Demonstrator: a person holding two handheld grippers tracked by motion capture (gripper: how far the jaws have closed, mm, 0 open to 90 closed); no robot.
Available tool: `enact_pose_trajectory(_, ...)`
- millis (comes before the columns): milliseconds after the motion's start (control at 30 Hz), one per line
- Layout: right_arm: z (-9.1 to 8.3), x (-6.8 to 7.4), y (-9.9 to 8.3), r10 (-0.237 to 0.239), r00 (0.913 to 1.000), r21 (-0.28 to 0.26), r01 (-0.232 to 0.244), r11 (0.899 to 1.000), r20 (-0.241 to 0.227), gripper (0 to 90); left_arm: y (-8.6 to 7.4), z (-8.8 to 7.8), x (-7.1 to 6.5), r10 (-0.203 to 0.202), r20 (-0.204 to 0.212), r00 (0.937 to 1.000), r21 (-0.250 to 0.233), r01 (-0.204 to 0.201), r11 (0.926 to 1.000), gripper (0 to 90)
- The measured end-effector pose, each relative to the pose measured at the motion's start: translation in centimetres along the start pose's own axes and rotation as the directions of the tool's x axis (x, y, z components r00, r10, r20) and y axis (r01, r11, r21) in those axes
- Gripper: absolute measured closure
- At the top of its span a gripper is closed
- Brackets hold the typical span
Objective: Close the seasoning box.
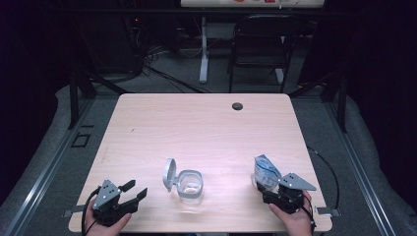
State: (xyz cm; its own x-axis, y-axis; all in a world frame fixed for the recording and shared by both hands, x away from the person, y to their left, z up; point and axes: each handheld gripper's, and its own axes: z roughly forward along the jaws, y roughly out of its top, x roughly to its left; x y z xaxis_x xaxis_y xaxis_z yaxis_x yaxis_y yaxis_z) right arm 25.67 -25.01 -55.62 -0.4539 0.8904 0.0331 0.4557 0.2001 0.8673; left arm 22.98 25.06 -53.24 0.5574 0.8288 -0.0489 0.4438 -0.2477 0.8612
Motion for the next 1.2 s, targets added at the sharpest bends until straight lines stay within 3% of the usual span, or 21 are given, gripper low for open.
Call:
enact_pose_trajectory(167, 0.1, 0.0, -0.3, 0.005, 0.9999, -0.012, -0.005, 1.0, -0.014, 34.1, 0.0, 0.0, 0.0, -0.003, -0.002, 1.0, 0.002, 0.003, 1.0, 45.9)
enact_pose_trajectory(267, 0.1, -0.2, -0.5, 0.052, 0.998, -0.036, -0.053, 0.998, -0.037, 33.8, 0.0, 0.0, 0.0, -0.001, 0.001, 1.0, -0.001, 0.001, 1.0, 45.9)
enact_pose_trajectory(367, -0.1, -0.7, -0.7, 0.09, 0.9947, -0.023, -0.091, 0.996, -0.051, 33.7, 0.0, 0.0, -0.1, -0.001, 0.002, 1.0, -0.003, 0.001, 1.0, 46.0)
enact_pose_trajectory(667, 0.5, -1.1, -0.9, 0.141, 0.9871, 0.012, -0.141, 0.99, -0.076, 31.4, 0.1, -0.1, -0.1, -0.008, 0.004, 1.0, -0.006, 0.008, 1.0, 45.9)
enact_pose_trajectory(700, 0.8, -1.1, -0.9, 0.164, 0.9824, 0.003, -0.165, 0.986, -0.089, 31.4, 0.1, -0.1, -0.1, -0.008, 0.002, 1.0, -0.004, 0.008, 1.0, 46.0)
enact_pose_trajectory(867, 1.1, -1.3, -1.0, 0.184, 0.9784, 0.013, -0.184, 0.983, -0.094, 31.4, 0.1, -0.1, 0.1, -0.011, 0.002, 0.9999, -0.001, 0.011, 0.9999, 45.9)
enact_pose_trajectory(1033, 1.5, -1.2, -1.1, 0.152, 0.986, 0.056, -0.149, 0.987, -0.067, 31.3, 0.1, -0.2, 0.2, -0.012, 0.001, 0.9999, -0.002, 0.012, 0.9999, 45.9)
enact_pose_trajectory(1200, 1.7, -1.3, -1.1, 0.163, 0.9843, 0.075, -0.158, 0.985, -0.066, 30.8, 0.1, -0.2, 0.2, -0.017, -0.001, 0.9998, 0.002, 0.017, 0.9998, 45.9)
